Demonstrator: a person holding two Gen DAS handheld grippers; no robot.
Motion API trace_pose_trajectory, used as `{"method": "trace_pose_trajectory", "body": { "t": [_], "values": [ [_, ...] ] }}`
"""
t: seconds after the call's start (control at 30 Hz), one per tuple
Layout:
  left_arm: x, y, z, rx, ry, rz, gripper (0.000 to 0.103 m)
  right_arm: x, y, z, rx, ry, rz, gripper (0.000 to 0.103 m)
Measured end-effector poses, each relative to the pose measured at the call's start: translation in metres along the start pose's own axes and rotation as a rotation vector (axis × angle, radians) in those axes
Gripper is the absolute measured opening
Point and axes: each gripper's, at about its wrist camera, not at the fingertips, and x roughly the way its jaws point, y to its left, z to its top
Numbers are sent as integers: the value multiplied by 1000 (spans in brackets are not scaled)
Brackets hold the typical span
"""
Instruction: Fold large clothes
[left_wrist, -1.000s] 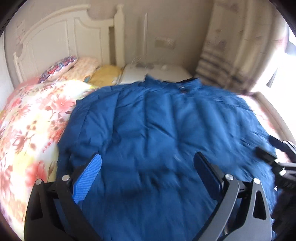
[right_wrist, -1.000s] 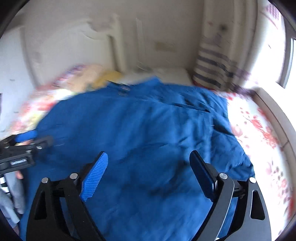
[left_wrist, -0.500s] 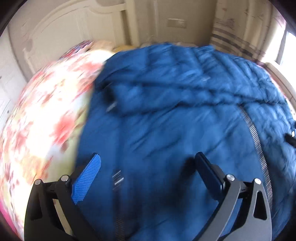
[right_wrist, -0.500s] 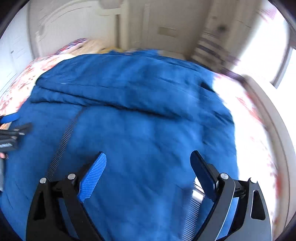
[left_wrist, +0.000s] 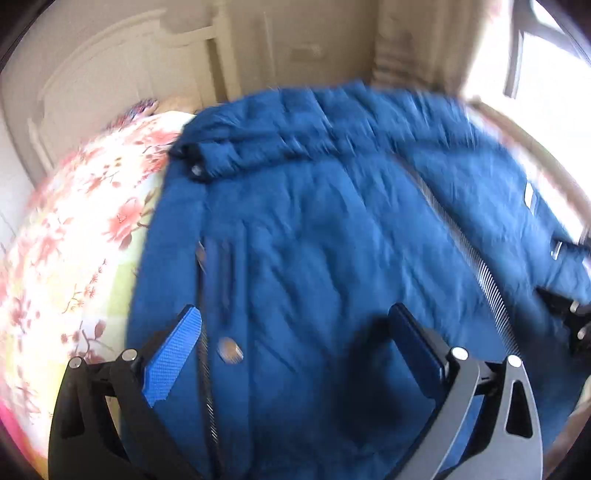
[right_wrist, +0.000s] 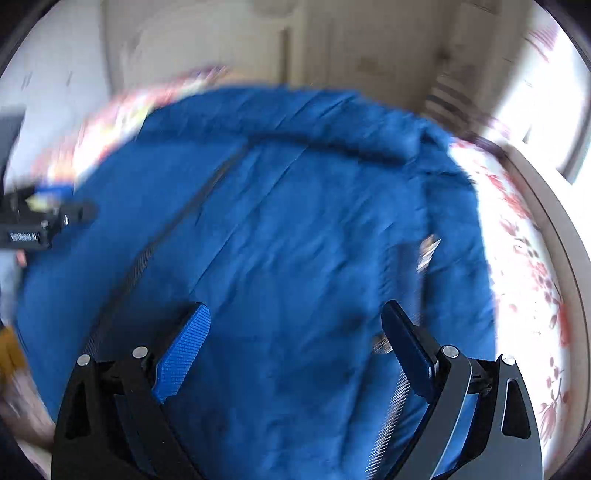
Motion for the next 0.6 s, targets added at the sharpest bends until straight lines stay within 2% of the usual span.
{"method": "trace_pose_trajectory", "body": {
  "t": [0.17,0.23,0.27,0.33,0.43,0.5,0.6],
  "values": [
    [3,-4,-1,-3,7,25,101,-3,-1,1,38,30,-22,91],
    [1,-4,-3,-7,5,22,101,-30,7,-9,53,-29,-18,91],
    [2,-3,-3,-11,8,17,101,-42,11,-11,48,-69,13,91],
    [3,-1,-3,-19,12,10,101,-49,16,-12,23,-92,46,91],
    [5,-1,-1,-20,12,9,101,-28,34,-24,-47,4,35,91],
    [6,0,-1,-23,12,5,101,-20,26,-28,2,-30,60,92],
    [7,2,-1,-35,17,-9,101,-22,25,-27,3,-15,62,91]
  ]
}}
